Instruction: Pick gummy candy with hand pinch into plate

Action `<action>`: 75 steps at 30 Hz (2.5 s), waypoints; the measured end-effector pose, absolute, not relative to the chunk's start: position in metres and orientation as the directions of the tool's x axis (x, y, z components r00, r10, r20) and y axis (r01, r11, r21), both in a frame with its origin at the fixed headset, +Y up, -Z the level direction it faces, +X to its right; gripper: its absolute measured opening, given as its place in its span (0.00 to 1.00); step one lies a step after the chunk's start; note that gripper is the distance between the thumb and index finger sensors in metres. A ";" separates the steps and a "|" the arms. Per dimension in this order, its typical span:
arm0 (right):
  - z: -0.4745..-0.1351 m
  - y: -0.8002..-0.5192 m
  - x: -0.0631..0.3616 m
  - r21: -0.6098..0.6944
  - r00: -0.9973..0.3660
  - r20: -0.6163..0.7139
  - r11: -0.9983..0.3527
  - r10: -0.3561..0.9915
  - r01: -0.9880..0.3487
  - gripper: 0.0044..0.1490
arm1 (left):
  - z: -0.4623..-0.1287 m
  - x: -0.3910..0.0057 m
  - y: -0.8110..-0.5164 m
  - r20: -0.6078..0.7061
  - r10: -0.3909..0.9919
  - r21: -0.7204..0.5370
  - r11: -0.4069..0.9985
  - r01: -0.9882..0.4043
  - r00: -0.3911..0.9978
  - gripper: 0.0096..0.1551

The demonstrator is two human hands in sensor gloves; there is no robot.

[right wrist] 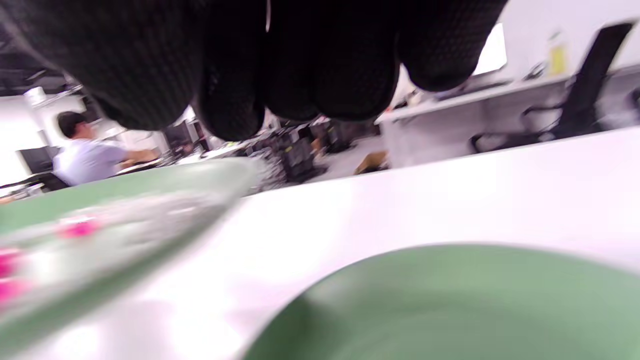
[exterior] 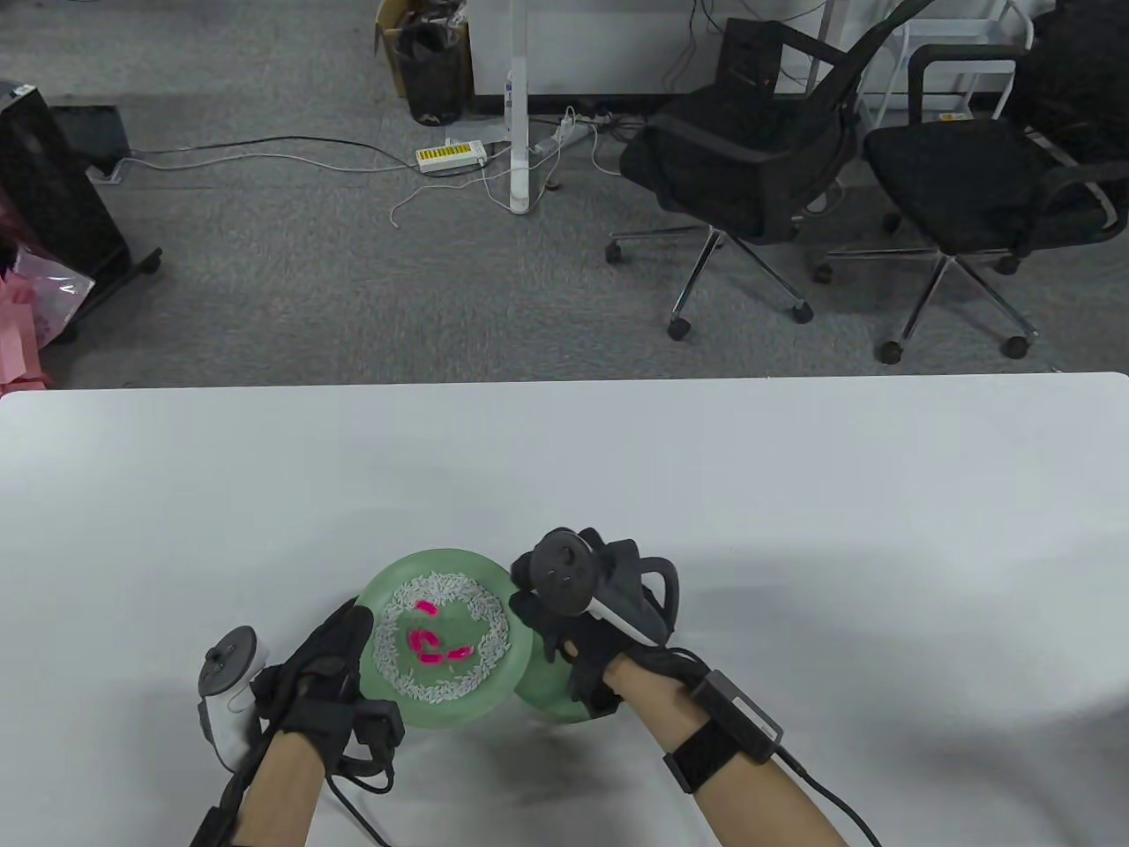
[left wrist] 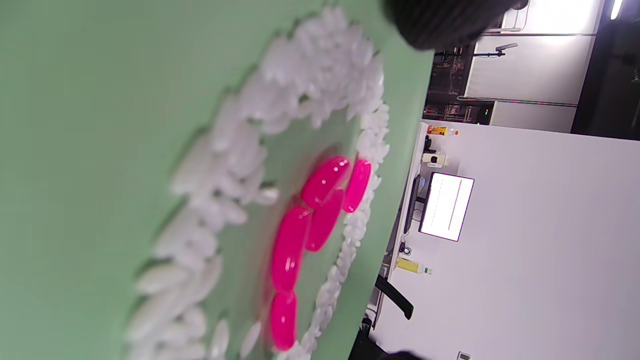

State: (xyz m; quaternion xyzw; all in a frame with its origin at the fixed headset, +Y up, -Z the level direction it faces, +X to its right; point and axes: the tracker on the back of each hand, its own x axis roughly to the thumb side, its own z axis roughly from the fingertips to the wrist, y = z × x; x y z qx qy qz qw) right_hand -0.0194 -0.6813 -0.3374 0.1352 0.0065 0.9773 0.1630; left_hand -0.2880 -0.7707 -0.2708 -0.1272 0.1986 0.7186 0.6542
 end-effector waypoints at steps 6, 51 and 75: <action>-0.323 -0.693 -0.074 0.038 -0.909 0.409 -0.997 0.078 -0.068 0.26 | -0.271 -0.289 -0.772 -0.442 0.891 0.113 -0.057 -0.992 -0.102 0.34; -0.383 -0.756 0.006 0.114 -0.963 0.174 -0.968 -0.203 0.225 0.26 | -0.273 -0.297 -0.780 -0.462 0.878 0.143 -0.064 -0.988 -0.124 0.34; -0.331 -0.708 -0.106 0.071 -0.931 0.352 -0.995 0.095 -0.075 0.27 | -0.272 -0.296 -0.783 -0.464 0.880 0.138 -0.039 -0.990 -0.100 0.35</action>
